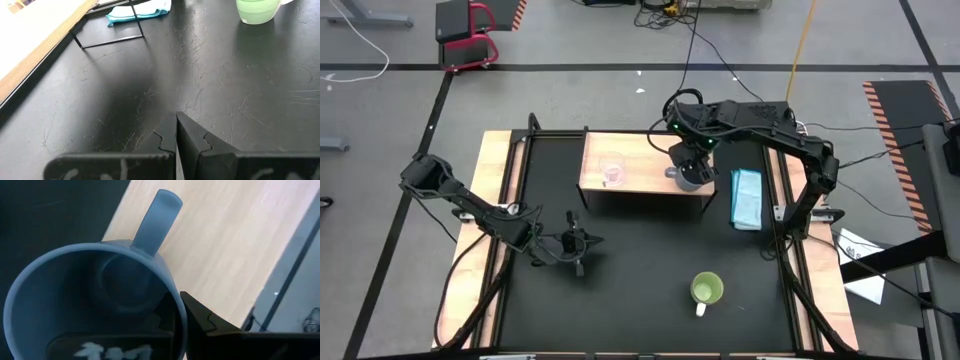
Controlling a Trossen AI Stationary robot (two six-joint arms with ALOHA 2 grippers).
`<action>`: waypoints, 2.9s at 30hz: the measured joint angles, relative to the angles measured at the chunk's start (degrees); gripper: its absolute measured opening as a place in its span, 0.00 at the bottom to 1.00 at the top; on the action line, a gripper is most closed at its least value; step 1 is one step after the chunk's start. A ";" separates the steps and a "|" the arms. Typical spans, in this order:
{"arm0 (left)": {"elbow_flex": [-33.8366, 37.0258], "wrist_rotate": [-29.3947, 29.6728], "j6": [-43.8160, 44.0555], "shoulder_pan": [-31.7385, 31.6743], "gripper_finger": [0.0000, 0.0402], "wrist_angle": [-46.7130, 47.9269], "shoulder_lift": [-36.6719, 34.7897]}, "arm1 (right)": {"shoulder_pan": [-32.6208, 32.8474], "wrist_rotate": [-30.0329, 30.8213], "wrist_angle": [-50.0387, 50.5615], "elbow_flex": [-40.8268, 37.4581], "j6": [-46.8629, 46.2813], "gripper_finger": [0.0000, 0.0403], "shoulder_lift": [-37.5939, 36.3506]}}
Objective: Stack small to large cups/mugs on shelf
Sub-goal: Put the gray mug on the shelf
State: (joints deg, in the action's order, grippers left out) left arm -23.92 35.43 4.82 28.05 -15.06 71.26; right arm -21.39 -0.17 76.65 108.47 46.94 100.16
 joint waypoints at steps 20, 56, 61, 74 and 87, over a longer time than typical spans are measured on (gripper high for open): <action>0.00 -0.01 -0.28 0.00 0.02 0.28 0.00 | -1.51 -0.34 -1.11 0.15 1.14 0.00 3.39; 4.87 -1.10 -0.57 -0.02 0.02 -6.26 0.00 | -1.53 -2.90 -3.64 3.55 -4.28 0.10 3.87; 4.85 -1.10 -0.27 0.00 0.02 -6.26 0.00 | -1.42 -2.90 -3.86 5.75 -5.29 0.19 3.82; 4.87 -1.10 -0.44 0.00 0.02 -6.26 0.00 | 2.20 5.95 -4.37 6.62 -7.94 0.37 -0.66; 4.85 -1.08 -0.51 0.00 0.02 -6.26 0.00 | 18.78 7.86 -6.57 6.62 -18.96 0.16 -13.94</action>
State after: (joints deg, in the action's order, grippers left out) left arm -19.07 34.35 4.31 28.05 -21.32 71.26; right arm -2.60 7.68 70.08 115.09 27.98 86.22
